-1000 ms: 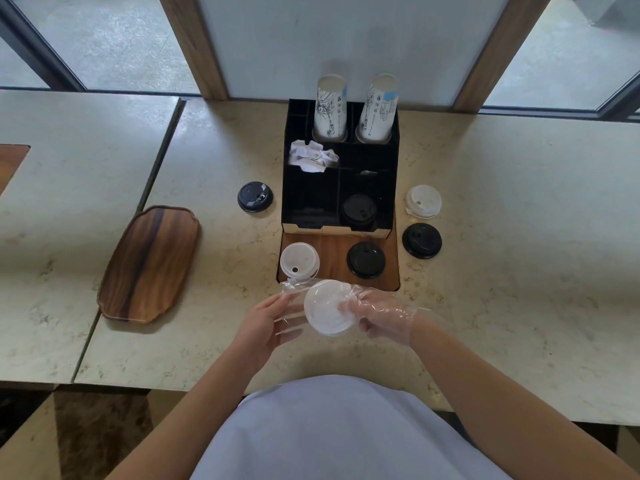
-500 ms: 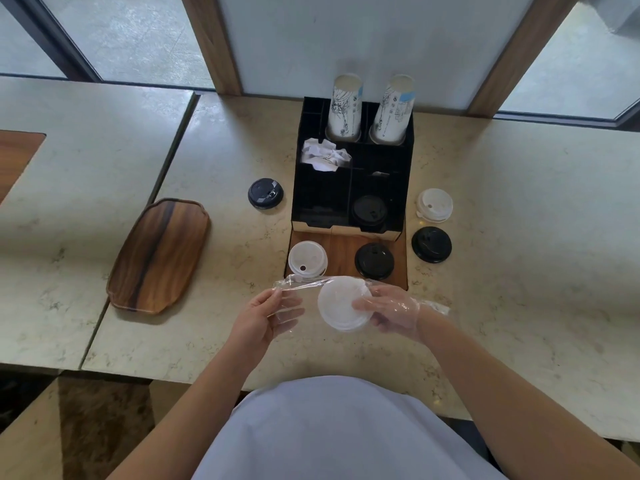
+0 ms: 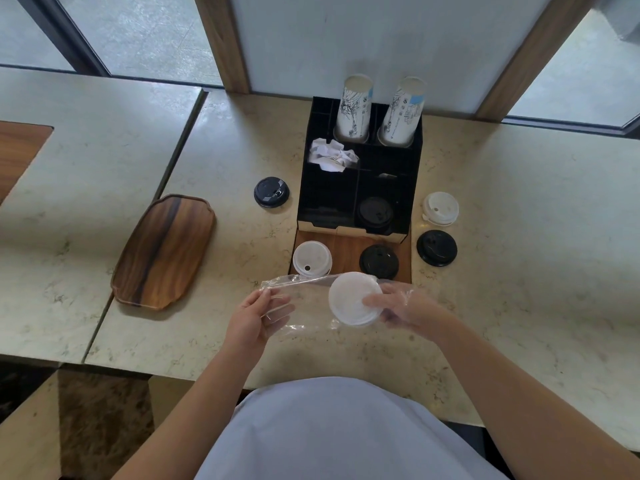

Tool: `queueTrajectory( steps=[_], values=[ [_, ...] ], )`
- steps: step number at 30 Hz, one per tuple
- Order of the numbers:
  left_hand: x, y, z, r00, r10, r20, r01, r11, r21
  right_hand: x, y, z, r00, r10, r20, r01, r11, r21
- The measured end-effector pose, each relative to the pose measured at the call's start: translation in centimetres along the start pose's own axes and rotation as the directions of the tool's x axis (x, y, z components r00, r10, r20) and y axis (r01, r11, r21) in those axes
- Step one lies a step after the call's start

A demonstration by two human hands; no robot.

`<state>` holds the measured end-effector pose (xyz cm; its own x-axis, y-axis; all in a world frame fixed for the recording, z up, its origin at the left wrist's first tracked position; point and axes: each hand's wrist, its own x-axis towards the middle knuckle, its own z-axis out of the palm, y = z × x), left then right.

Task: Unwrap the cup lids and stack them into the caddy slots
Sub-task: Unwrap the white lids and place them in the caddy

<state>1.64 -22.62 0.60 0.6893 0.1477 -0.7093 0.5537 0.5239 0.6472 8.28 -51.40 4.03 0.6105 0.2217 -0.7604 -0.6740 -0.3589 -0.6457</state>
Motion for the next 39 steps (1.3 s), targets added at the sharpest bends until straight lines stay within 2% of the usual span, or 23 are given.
queueTrajectory(
  steps=[4, 8, 13, 19, 24, 27, 28, 30, 33, 36, 39],
  values=[
    [0.3, 0.8, -1.8, 0.993, -0.007, -0.116, -0.009, 0.991, -0.136, -0.1, 0.8, -1.7, 0.998, 0.021, -0.056, -0.017, 0.997, 0.069],
    [0.3, 1.5, -3.8, 0.987, -0.039, -0.159, 0.006, 0.98, -0.201, 0.0, 1.2, -3.5, 0.996, -0.009, -0.089, 0.019, 0.993, 0.12],
    [0.1, 1.7, -5.5, 0.981, -0.06, -0.183, 0.022, 0.979, -0.202, 0.9, -0.9, -3.9, 0.985, -0.037, -0.166, 0.071, 0.977, 0.203],
    [0.5, 0.9, -7.3, 0.975, -0.075, -0.207, 0.041, 0.986, -0.164, 3.4, -6.5, -2.6, 0.979, -0.055, -0.194, 0.092, 0.979, 0.184],
    [0.5, 0.7, -8.9, 0.957, -0.082, -0.279, 0.053, 0.993, -0.11, 6.6, -11.3, -1.0, 0.961, -0.112, -0.251, 0.145, 0.983, 0.116],
    [0.6, 0.6, -9.4, 0.945, -0.102, -0.309, 0.09, 0.994, -0.056, 8.9, -13.8, -0.5, 0.919, -0.227, -0.322, 0.192, 0.972, -0.138],
    [0.6, 0.7, -9.4, 0.945, -0.116, -0.305, 0.104, 0.993, -0.058, 9.7, -14.5, -0.4, 0.894, -0.292, -0.341, 0.2, 0.939, -0.279],
    [0.9, 0.8, -9.3, 0.946, -0.137, -0.294, 0.128, 0.99, -0.051, 11.0, -15.7, -0.3, 0.826, -0.433, -0.36, 0.176, 0.806, -0.565],
    [1.4, 0.9, -8.7, 0.949, -0.141, -0.281, 0.146, 0.989, -0.001, 12.9, -17.0, 0.0, 0.743, -0.627, -0.235, 0.118, 0.468, -0.876],
    [2.2, 1.0, -8.0, 0.95, -0.124, -0.287, 0.136, 0.99, 0.024, 14.3, -17.6, 0.2, 0.75, -0.657, -0.074, 0.086, 0.208, -0.974],
    [3.0, 1.1, -7.5, 0.95, -0.124, -0.286, 0.147, 0.987, 0.06, 15.2, -17.5, 0.7, 0.776, -0.631, 0.006, 0.072, 0.08, -0.994]
  ],
)
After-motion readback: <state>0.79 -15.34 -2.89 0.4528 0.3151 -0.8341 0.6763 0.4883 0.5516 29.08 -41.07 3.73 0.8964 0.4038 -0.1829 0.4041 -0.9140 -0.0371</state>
